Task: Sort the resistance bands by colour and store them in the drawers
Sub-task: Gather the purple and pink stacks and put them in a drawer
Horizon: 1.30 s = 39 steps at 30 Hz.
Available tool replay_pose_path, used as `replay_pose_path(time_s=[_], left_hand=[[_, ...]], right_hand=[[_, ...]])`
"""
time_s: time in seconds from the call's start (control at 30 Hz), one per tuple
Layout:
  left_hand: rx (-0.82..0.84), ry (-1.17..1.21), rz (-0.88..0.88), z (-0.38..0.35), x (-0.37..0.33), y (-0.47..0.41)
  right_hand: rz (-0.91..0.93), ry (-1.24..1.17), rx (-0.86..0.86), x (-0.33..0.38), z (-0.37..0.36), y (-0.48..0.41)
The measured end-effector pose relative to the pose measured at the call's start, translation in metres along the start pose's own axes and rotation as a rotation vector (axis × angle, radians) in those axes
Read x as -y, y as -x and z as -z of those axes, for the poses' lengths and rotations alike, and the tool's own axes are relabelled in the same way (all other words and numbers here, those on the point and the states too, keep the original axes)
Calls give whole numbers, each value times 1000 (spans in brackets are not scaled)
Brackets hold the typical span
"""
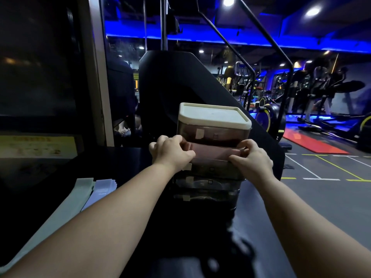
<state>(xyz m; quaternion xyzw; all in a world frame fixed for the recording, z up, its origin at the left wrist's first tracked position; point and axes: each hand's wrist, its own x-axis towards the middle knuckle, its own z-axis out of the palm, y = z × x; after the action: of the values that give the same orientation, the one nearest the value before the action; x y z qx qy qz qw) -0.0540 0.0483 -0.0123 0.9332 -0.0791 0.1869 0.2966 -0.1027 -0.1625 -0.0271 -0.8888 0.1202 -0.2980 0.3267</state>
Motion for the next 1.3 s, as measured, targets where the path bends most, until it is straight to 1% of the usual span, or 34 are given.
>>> replay_pose_path(time_s=[0.13, 0.2, 0.4, 0.57, 0.67, 0.8, 0.9, 1.03, 1.1, 1.2, 1.3], left_hand=[[29, -78, -12, -1, -9, -3], [53, -85, 19, -3, -10, -6], [119, -87, 93, -4, -14, -12], [125, -65, 152, -7, -17, -12], [112, 19, 166, -10, -17, -13], [94, 152, 142, -12, -16, -12], [65, 267, 80, -15, -10, -13], [93, 398, -35, -16, -5, -14], [137, 424, -73, -14, -4, -15], [213, 429, -75, -10, -3, -17], [302, 420, -52, -7, -1, -19]], right_hand=[[-18, 123, 33, 4, -2, -4], [-30, 156, 45, 6, -2, -6], [-94, 200, 87, 12, -3, -12], [-115, 214, 102, 15, -3, -13], [-133, 180, 69, 15, -5, -11], [-94, 93, -6, 5, -11, -12], [-49, -18, -40, -1, -15, -14], [37, -161, -62, -10, -18, -15], [103, -187, -37, -15, -17, -16], [192, -182, 88, -21, -12, -21], [197, -151, 207, -26, -6, -27]])
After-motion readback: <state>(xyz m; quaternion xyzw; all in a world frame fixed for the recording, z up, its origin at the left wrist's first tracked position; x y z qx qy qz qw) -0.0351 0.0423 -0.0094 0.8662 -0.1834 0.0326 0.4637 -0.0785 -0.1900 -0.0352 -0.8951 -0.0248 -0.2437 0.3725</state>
